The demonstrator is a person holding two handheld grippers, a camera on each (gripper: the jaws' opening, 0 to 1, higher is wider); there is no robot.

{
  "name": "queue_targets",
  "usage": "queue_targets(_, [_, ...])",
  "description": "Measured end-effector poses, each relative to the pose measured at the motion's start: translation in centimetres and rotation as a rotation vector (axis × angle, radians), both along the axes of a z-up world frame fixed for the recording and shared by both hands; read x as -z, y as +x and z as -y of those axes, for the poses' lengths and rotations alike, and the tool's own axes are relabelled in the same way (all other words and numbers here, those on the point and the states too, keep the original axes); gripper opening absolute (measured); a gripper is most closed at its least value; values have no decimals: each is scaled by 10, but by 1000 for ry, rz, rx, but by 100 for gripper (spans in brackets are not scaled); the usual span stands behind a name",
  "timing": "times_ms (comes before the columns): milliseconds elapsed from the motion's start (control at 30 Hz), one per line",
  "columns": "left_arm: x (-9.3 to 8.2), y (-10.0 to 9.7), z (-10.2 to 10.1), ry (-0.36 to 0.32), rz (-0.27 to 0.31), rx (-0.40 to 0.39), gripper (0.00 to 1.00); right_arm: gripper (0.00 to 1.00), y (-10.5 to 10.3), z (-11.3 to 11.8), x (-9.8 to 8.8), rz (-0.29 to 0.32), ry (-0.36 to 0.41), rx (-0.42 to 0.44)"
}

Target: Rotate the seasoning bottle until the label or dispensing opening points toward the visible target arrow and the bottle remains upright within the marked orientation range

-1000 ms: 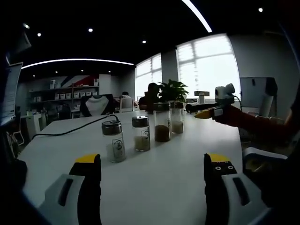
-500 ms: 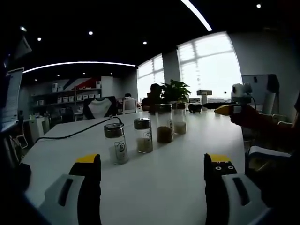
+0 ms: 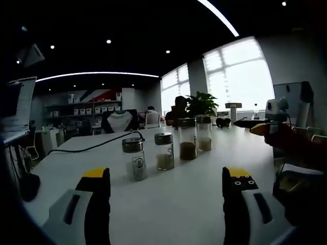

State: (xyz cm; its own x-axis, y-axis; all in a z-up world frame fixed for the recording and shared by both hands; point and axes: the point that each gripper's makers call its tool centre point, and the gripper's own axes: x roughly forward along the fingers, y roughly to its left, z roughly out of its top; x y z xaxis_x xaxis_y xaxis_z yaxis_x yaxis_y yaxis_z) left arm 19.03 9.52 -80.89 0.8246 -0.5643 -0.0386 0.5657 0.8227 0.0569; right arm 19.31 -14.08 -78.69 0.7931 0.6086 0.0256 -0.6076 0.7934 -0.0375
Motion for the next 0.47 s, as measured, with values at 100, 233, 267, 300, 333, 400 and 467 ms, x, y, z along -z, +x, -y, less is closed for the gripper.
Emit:
queue_targets(100, [5, -3, 5, -1, -17, 19, 97, 99, -2, 2, 4, -25, 5, -4])
queue_targets(233, [7, 2, 10, 18, -25, 16, 97, 99, -2, 1, 4, -30, 2, -9])
queue_targets(267, [5, 3, 11, 14, -28, 10, 97, 99, -1, 2, 5, -27, -6, -3])
queue_targets(300, [2, 3, 12, 7, -24, 8, 97, 99, 0, 3, 8, -28, -22, 5])
queue_targets(333, [0, 4, 13, 2, -20, 9, 97, 99, 0, 3, 10, -32, -34, 5])
queue_targets(400, [-5, 5, 16, 6, -18, 13, 97, 98, 1, 5, 14, -44, -40, 6])
queue_targets(467, [-10, 6, 15, 9, -22, 5, 98, 98, 2, 9, 17, -58, -32, 13])
